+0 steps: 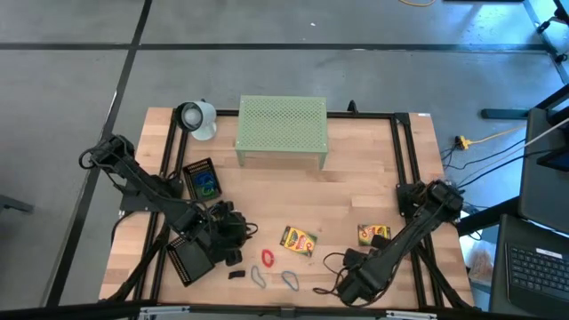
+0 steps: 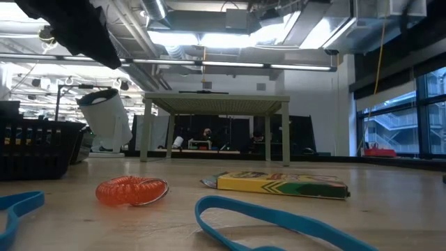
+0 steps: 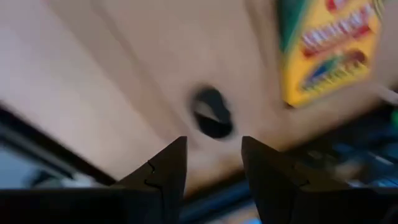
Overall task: Pick & Place Office Desk Supplies
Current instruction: Put the black rubber band into the middle black bin
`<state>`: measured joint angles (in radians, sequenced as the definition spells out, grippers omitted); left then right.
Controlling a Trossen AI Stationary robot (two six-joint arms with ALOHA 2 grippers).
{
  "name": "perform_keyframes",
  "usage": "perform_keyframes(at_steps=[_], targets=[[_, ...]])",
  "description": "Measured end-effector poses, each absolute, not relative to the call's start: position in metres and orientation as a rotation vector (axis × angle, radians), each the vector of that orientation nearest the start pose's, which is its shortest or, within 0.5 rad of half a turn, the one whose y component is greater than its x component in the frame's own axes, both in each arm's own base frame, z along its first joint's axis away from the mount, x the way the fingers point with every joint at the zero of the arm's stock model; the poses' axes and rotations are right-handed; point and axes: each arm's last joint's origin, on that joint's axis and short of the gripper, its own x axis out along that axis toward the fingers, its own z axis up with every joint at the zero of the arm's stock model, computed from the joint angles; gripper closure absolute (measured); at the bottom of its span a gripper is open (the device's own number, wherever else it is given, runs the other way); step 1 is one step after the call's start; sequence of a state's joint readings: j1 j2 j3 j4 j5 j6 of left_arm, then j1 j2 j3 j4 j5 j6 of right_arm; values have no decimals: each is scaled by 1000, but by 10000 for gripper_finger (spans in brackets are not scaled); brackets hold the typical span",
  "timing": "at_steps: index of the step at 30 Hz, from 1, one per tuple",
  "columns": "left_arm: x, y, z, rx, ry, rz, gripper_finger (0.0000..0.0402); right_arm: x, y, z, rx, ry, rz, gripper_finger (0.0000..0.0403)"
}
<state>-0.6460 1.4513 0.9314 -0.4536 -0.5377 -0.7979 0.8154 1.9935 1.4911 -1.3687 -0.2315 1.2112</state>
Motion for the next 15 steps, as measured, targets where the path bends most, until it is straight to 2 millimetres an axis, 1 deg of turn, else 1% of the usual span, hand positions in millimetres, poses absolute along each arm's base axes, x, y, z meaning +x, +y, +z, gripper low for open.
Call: perform_keyframes(at_steps=[3,9,15], targets=[[236,-159,220,-222,766,211,297,224,249,175,179,2020,-431,247],[236,-159,220,-222,767,211,297,216,242,147,182,2028,-237,247],[236,-159,220,-221,768,212,297,200,226,123,152,2072,-256,247]])
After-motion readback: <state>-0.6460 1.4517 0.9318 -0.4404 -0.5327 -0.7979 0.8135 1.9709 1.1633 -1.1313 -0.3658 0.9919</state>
